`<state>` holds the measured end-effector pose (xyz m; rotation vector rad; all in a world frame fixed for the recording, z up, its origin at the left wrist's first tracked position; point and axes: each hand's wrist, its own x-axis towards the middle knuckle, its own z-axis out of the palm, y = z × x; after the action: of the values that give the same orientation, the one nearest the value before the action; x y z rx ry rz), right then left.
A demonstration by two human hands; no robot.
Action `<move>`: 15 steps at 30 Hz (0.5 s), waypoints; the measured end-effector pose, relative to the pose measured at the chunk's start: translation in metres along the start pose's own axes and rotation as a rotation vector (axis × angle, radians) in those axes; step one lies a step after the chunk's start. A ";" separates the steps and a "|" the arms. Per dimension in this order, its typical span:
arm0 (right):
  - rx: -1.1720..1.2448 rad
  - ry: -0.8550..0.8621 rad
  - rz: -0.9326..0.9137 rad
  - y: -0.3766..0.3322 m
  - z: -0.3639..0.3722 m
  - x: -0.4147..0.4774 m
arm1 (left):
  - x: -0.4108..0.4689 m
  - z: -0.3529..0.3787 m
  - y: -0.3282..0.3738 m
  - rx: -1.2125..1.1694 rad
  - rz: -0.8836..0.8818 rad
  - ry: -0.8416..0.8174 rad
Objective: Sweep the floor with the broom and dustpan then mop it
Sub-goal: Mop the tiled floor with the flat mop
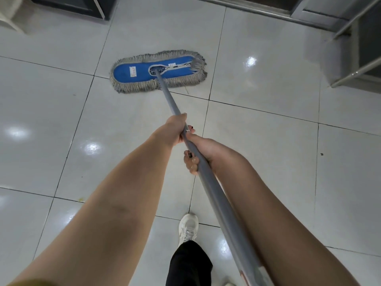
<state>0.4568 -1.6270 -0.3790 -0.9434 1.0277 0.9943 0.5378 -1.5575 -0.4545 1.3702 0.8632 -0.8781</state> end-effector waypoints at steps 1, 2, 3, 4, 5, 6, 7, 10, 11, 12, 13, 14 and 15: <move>0.020 -0.022 0.011 0.006 -0.002 0.001 | -0.001 0.001 -0.005 0.014 -0.003 0.008; 0.041 -0.044 0.020 0.012 -0.004 0.000 | -0.003 0.002 -0.008 0.032 -0.007 0.011; 0.066 -0.063 0.027 0.017 -0.006 -0.002 | -0.006 0.003 -0.012 0.052 -0.010 0.008; 0.093 -0.075 0.029 0.021 -0.008 -0.005 | -0.009 0.004 -0.014 0.067 -0.011 0.000; 0.114 -0.080 0.029 0.025 -0.009 -0.009 | -0.014 0.005 -0.017 0.078 -0.012 -0.008; 0.129 -0.081 0.028 0.029 -0.012 -0.014 | -0.020 0.006 -0.020 0.093 -0.013 -0.017; 0.142 -0.082 0.030 0.033 -0.014 -0.018 | -0.024 0.007 -0.023 0.108 -0.013 -0.029; 0.158 -0.076 0.043 0.053 -0.021 -0.030 | -0.041 0.010 -0.039 0.130 -0.024 -0.040; 0.159 -0.075 0.049 0.061 -0.022 -0.033 | -0.047 0.010 -0.046 0.136 -0.032 -0.040; 0.161 -0.074 0.049 0.069 -0.024 -0.037 | -0.053 0.011 -0.054 0.143 -0.039 -0.043; 0.163 -0.074 0.048 0.078 -0.026 -0.041 | -0.059 0.011 -0.061 0.146 -0.046 -0.045; 0.161 -0.072 0.050 0.087 -0.028 -0.046 | -0.065 0.011 -0.069 0.146 -0.051 -0.046; 0.157 -0.070 0.051 0.098 -0.031 -0.051 | -0.073 0.011 -0.079 0.149 -0.052 -0.046</move>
<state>0.3463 -1.6400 -0.3516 -0.7514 1.0591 0.9673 0.4348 -1.5682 -0.4234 1.4556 0.8135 -1.0275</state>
